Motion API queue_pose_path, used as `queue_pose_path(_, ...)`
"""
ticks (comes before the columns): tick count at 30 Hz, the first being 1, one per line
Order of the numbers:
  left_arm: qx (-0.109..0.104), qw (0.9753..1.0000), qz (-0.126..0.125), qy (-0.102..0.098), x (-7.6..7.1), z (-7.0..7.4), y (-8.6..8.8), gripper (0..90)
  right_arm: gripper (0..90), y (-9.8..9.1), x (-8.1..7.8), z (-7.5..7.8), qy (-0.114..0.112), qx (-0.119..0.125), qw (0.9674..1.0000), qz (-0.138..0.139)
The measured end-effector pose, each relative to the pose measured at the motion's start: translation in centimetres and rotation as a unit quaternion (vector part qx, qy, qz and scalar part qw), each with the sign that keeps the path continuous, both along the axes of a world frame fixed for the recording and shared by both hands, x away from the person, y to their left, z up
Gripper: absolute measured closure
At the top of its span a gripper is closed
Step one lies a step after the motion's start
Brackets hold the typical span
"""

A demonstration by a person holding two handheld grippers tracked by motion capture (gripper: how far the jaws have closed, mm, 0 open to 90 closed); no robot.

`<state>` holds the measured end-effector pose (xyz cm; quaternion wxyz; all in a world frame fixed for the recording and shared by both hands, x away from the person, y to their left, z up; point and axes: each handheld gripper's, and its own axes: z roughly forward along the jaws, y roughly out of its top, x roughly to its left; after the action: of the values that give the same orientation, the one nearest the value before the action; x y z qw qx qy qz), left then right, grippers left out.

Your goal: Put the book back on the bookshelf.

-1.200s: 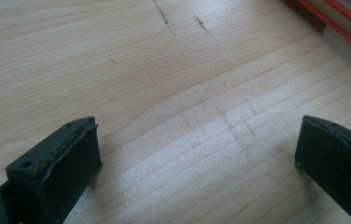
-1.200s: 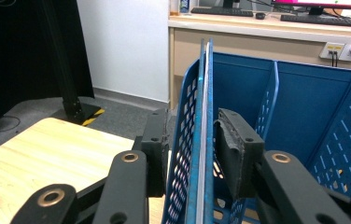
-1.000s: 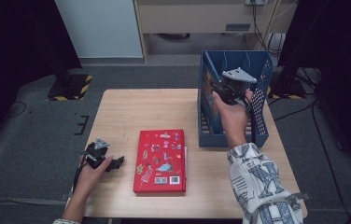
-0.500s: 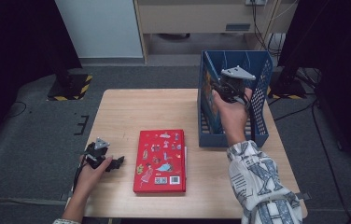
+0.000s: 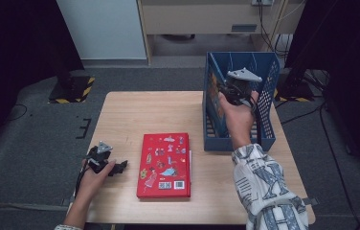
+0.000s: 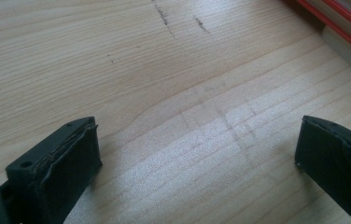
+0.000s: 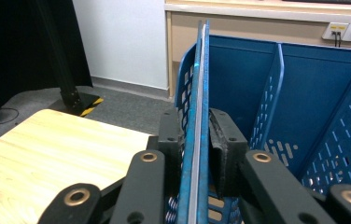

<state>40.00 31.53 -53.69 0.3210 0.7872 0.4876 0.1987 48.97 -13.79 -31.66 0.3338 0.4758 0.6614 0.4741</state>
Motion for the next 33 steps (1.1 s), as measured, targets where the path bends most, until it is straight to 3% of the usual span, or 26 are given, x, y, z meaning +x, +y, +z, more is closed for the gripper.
queue_pose_path(7,0.0,1.0,0.0,0.0,0.0,0.0,0.0,0.0,80.4,0.1,0.0,0.1,0.001,-0.005,0.9999,-0.015)
queue_pose_path(11,0.0,1.0,0.0,0.0,0.0,0.0,0.0,0.0,82.4,-0.1,0.1,0.0,-0.006,-0.008,0.9995,-0.031)
queue_pose_path(23,0.002,1.0,-0.003,0.001,0.0,0.0,0.0,0.0,82.6,0.0,0.9,0.1,-0.029,-0.003,0.9989,-0.038)
queue_pose_path(33,0.003,1.0,-0.005,0.002,0.0,0.0,0.0,0.0,82.6,0.9,1.7,-0.2,-0.055,-0.018,0.997,-0.051)
